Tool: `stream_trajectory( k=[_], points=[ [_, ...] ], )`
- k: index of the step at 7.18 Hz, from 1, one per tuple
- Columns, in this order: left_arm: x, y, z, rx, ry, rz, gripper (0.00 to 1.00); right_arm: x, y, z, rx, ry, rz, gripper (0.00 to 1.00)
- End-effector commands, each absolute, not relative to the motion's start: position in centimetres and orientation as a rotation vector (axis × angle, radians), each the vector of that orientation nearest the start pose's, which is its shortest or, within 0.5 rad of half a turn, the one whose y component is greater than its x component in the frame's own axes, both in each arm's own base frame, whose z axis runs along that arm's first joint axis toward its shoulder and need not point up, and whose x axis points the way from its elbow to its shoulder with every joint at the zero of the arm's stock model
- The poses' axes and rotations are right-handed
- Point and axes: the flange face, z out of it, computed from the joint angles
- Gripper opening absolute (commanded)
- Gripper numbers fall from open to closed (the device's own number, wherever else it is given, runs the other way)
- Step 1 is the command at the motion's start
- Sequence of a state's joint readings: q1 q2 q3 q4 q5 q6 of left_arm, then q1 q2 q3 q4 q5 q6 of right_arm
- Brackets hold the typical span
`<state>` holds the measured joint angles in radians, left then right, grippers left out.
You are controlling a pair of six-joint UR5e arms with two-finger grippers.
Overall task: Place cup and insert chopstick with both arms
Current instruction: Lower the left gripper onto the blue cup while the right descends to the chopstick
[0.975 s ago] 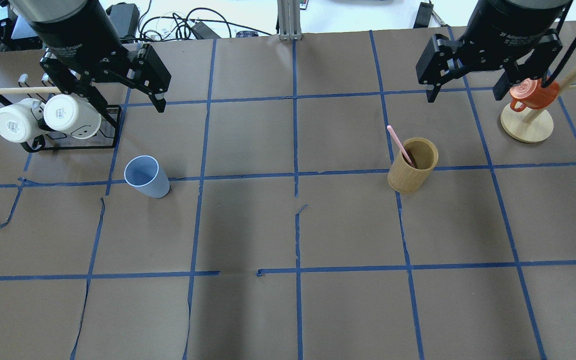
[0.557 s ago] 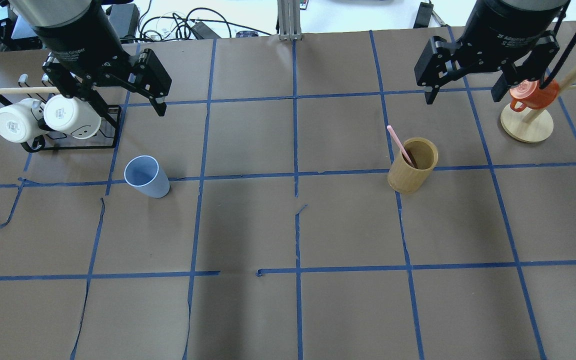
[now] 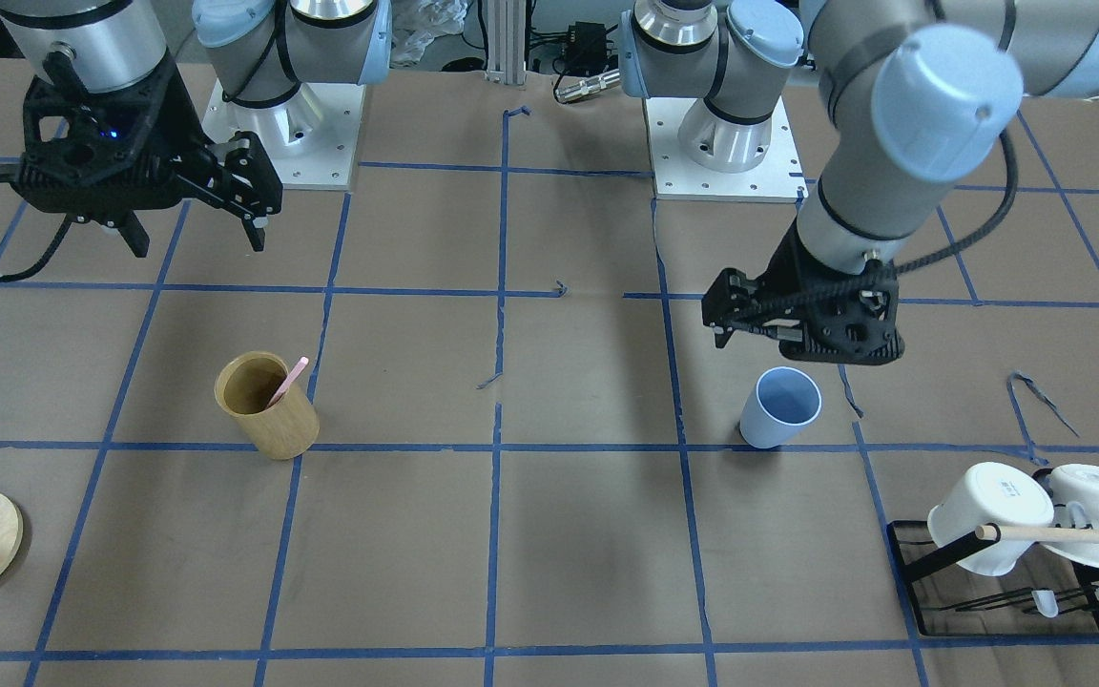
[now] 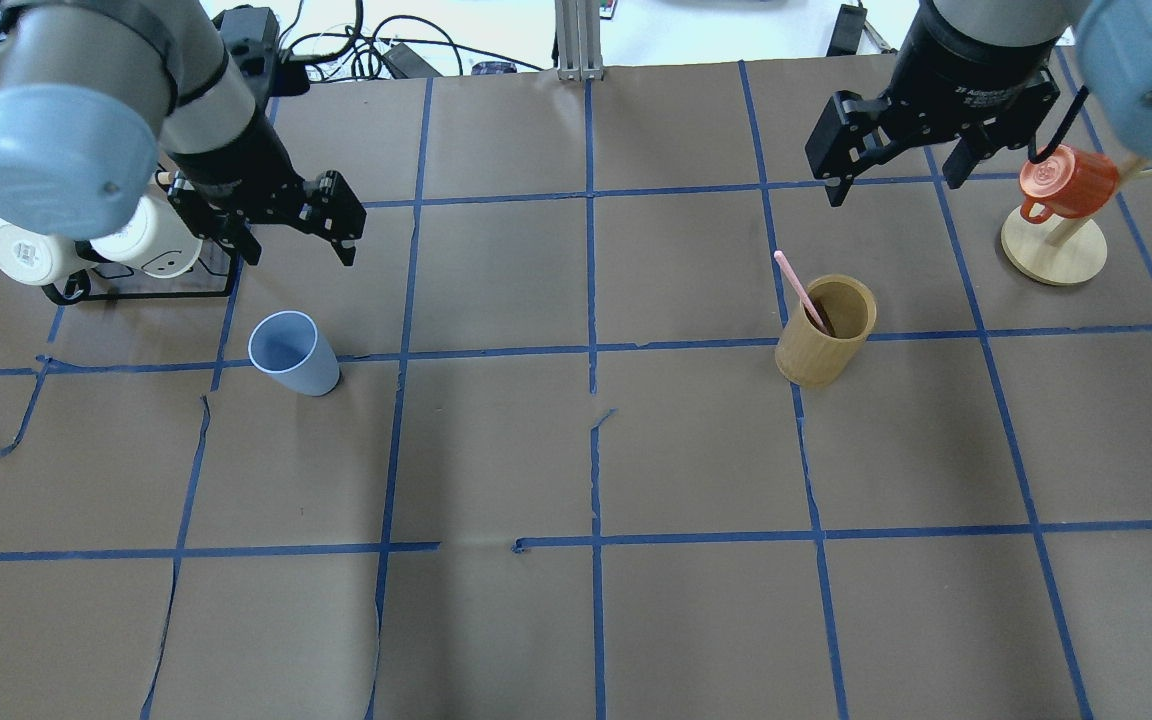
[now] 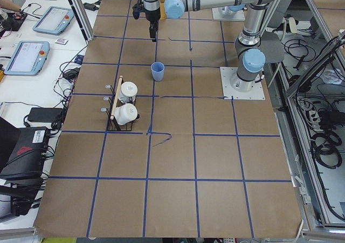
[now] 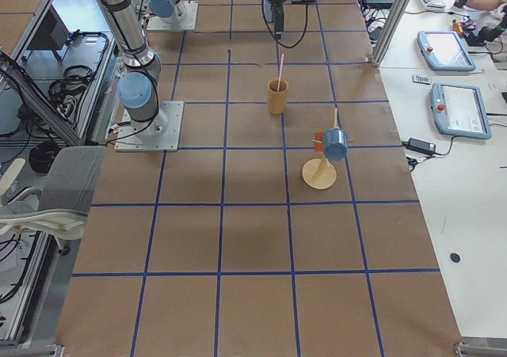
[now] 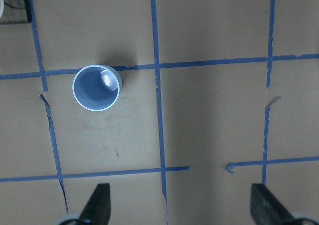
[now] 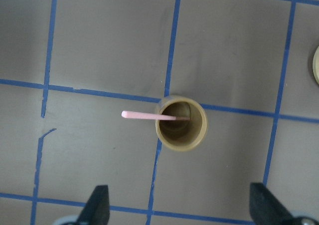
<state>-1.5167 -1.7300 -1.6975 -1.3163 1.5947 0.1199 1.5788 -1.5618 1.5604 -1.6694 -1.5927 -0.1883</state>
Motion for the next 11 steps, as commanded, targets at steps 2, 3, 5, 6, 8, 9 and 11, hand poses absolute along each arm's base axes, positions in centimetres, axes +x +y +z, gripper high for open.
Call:
stream_trajectory(
  k=[2,3,5,6,8,9,11],
  points=[
    [-8.4,-53.9,27.5,0.19,3.083,0.123,0.94,13.8,-50.4,42.3,-0.817,3.08,-0.368,1.0],
    [-8.5,-53.9,27.3,0.193,3.083,0.128,0.85,14.1,-50.1,40.7,-0.818,3.048,-0.401,1.0],
    [-8.4,-53.9,26.9,0.193,3.079,0.141,0.39,15.0,-49.1,38.1,-0.809,2.954,-0.35,1.0],
    [-8.0,-54.0,26.5,0.192,3.049,0.16,0.32,15.0,-48.9,37.2,-0.81,2.953,-0.324,0.82],
    [-7.6,-54.2,26.4,0.19,3.012,0.166,0.19,15.0,-49.4,36.2,-0.809,2.955,-0.3,0.63],
    [-7.7,-54.2,26.7,0.189,3.011,0.154,0.05,15.0,-49.8,36.1,-0.807,2.956,-0.316,0.64],
    [-8.5,-54.3,27.9,0.179,3.011,0.114,0.0,15.0,-50.2,36.5,-0.803,2.953,-0.368,0.63]
  ],
)
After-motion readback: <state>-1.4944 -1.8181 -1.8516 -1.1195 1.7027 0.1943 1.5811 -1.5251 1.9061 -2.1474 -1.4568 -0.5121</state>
